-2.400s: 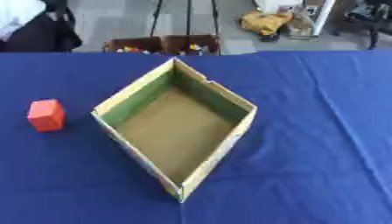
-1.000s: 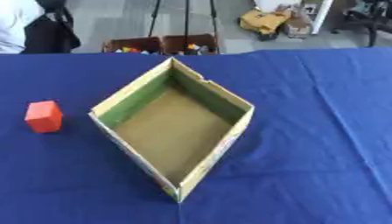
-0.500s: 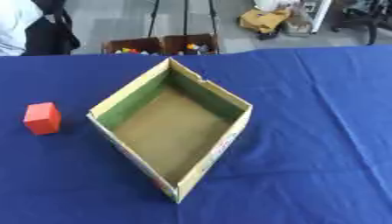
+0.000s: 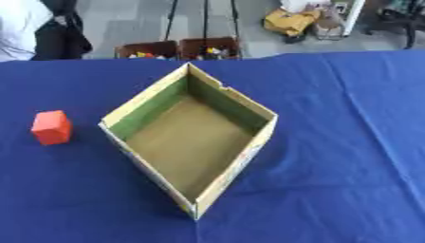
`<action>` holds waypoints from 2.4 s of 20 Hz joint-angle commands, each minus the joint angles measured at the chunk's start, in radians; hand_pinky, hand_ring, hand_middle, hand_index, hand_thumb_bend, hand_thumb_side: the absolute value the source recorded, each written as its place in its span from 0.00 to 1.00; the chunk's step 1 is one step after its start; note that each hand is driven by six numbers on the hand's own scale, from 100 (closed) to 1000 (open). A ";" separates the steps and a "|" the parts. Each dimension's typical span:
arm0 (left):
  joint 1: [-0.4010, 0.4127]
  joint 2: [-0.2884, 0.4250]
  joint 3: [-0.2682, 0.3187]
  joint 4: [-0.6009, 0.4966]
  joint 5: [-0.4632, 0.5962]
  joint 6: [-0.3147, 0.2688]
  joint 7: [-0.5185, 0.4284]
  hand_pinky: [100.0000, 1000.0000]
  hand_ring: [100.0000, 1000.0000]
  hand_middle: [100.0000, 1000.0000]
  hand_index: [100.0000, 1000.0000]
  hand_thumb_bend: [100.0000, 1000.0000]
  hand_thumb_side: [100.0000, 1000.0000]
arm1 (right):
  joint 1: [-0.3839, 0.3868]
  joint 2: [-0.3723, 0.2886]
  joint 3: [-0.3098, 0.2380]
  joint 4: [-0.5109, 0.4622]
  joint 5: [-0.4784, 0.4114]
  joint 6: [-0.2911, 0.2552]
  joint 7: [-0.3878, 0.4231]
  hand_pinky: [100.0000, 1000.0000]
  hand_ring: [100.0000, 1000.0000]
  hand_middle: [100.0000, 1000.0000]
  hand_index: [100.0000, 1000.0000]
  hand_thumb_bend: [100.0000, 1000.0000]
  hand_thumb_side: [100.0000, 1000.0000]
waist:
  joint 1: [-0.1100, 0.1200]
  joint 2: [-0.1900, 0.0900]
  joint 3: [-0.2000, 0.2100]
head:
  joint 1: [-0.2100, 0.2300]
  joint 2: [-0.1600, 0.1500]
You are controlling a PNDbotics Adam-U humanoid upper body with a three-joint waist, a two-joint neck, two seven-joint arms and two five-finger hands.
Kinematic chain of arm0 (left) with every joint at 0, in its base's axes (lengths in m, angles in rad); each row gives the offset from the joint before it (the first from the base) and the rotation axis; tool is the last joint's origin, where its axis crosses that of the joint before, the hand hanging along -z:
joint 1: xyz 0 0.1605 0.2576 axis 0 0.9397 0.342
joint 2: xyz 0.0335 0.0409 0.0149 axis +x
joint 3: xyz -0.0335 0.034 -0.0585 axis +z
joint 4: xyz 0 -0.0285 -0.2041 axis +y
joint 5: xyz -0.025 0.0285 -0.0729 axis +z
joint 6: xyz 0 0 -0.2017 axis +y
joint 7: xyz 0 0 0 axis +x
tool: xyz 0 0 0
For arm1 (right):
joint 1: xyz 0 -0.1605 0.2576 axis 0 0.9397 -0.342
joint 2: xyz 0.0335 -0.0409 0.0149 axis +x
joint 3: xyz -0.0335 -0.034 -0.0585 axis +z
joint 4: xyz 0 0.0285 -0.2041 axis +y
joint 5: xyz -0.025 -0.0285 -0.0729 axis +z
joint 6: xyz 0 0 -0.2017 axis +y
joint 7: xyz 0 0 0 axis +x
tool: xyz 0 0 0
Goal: Pick up objects on the table and place them in the box.
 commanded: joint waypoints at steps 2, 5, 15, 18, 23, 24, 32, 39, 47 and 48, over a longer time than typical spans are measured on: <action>-0.058 0.042 -0.021 0.077 -0.057 -0.031 -0.149 0.84 0.93 0.98 1.00 0.69 0.87 | -0.007 -0.031 0.000 -0.018 -0.012 -0.001 0.009 0.73 0.70 0.77 0.79 0.00 0.77 | 0.017 -0.012 -0.004 | 0.011 -0.008; -0.099 0.022 -0.045 0.125 -0.092 -0.042 -0.218 0.84 0.93 0.97 1.00 0.76 0.78 | -0.009 -0.029 0.003 -0.018 -0.016 -0.001 0.013 0.73 0.70 0.77 0.79 0.00 0.75 | 0.017 -0.010 -0.006 | 0.015 -0.007; -0.237 -0.081 -0.123 0.324 -0.167 -0.057 -0.397 0.84 0.94 0.97 1.00 0.76 0.72 | -0.020 -0.029 0.013 -0.018 -0.028 -0.005 0.028 0.73 0.69 0.77 0.79 0.00 0.77 | 0.016 -0.011 -0.015 | 0.032 -0.011; -0.266 -0.111 -0.141 0.361 -0.191 -0.069 -0.425 0.84 0.93 0.97 1.00 0.75 0.69 | -0.022 -0.028 0.015 -0.018 -0.032 -0.006 0.031 0.73 0.69 0.77 0.79 0.00 0.77 | 0.014 -0.008 -0.017 | 0.035 -0.013; -0.299 -0.153 -0.167 0.397 -0.220 -0.085 -0.429 0.83 0.93 0.99 1.00 0.73 0.69 | -0.025 -0.025 0.018 -0.018 -0.036 -0.007 0.037 0.73 0.69 0.77 0.79 0.00 0.77 | 0.012 -0.002 -0.017 | 0.043 -0.015; -0.304 -0.161 -0.172 0.403 -0.225 -0.088 -0.426 0.83 0.93 0.99 1.00 0.73 0.68 | -0.026 -0.024 0.019 -0.018 -0.037 -0.007 0.038 0.73 0.69 0.77 0.79 0.00 0.77 | 0.012 -0.001 -0.018 | 0.047 -0.016; -0.328 -0.199 -0.174 0.460 -0.296 -0.096 -0.417 0.77 0.89 0.97 1.00 0.61 0.51 | -0.029 -0.019 0.019 -0.018 -0.044 -0.008 0.043 0.73 0.69 0.77 0.79 0.00 0.77 | 0.012 0.008 -0.028 | 0.062 -0.025; -0.340 -0.214 -0.153 0.526 -0.349 -0.083 -0.403 0.75 0.87 0.98 1.00 0.51 0.45 | -0.034 -0.018 0.020 -0.018 -0.048 -0.009 0.044 0.73 0.69 0.76 0.79 0.00 0.77 | 0.009 0.020 -0.038 | 0.079 -0.039; -0.350 -0.222 -0.141 0.548 -0.354 -0.074 -0.440 0.74 0.85 0.89 0.99 0.46 0.44 | -0.038 -0.015 0.021 -0.018 -0.052 -0.009 0.047 0.73 0.68 0.76 0.79 0.00 0.77 | 0.004 0.036 -0.043 | 0.091 -0.053; -0.349 -0.224 -0.141 0.549 -0.349 -0.073 -0.445 0.73 0.86 0.90 0.99 0.46 0.43 | -0.039 -0.015 0.021 -0.018 -0.053 -0.009 0.047 0.73 0.68 0.76 0.79 0.00 0.77 | 0.004 0.038 -0.043 | 0.092 -0.054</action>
